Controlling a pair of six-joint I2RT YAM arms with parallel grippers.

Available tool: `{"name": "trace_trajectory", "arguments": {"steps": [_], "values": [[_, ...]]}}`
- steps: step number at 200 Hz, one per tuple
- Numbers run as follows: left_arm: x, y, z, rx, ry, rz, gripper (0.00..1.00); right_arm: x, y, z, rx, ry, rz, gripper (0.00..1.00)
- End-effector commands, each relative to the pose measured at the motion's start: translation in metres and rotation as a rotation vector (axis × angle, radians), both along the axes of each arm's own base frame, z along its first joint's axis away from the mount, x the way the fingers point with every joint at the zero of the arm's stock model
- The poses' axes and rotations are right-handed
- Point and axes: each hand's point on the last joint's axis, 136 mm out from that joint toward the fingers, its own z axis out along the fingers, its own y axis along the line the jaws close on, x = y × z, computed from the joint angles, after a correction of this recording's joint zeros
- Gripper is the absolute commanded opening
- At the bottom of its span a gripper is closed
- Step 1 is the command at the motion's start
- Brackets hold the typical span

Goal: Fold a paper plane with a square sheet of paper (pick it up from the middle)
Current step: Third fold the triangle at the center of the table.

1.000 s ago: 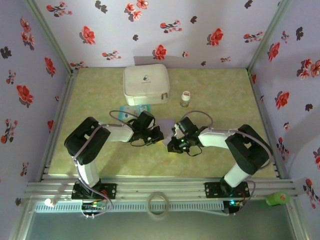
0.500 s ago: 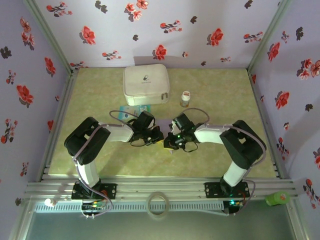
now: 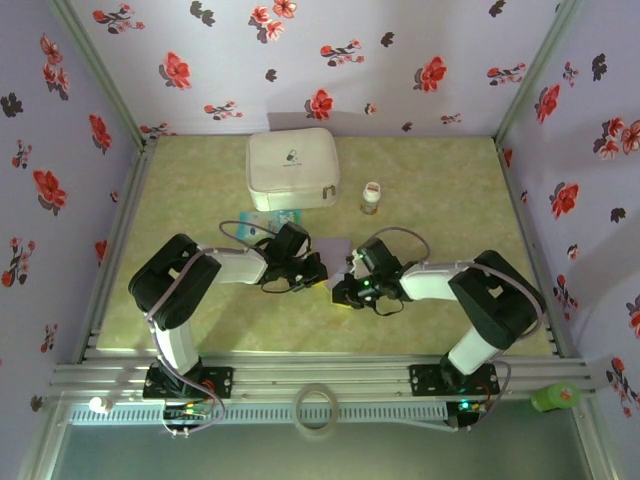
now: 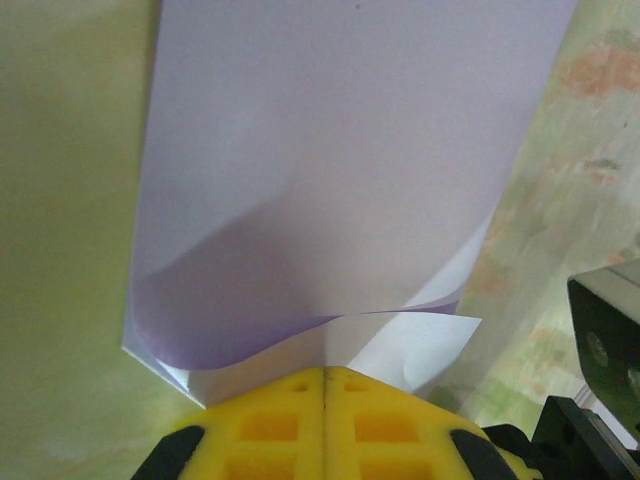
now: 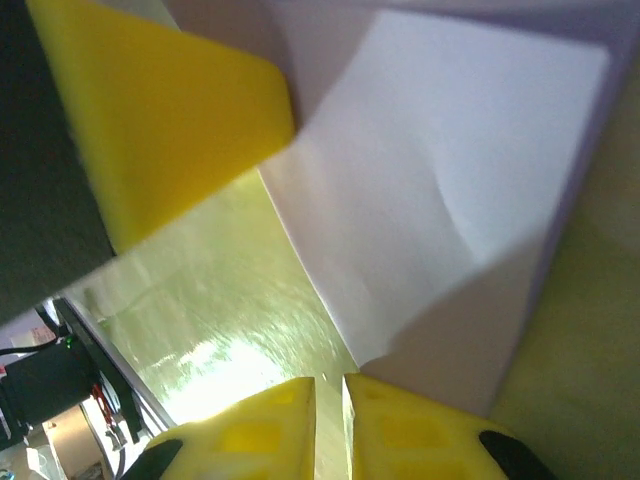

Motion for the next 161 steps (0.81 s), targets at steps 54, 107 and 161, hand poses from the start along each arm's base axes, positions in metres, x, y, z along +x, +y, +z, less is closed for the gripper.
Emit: {"name": "trace_trajectory", "arguments": {"steps": [54, 107, 161], "values": [[-0.013, 0.026, -0.033, 0.125, 0.060, 0.041, 0.00, -0.024, -0.023, 0.014, -0.055, 0.025, -0.015, 0.14], [-0.014, 0.031, -0.030, 0.120, 0.041, 0.123, 0.00, 0.012, -0.009, 0.044, -0.035, -0.024, -0.136, 0.03], [-0.016, 0.033, -0.029, 0.112, 0.035, 0.150, 0.00, 0.028, 0.000, 0.025, -0.070, 0.000, -0.150, 0.00]]}}
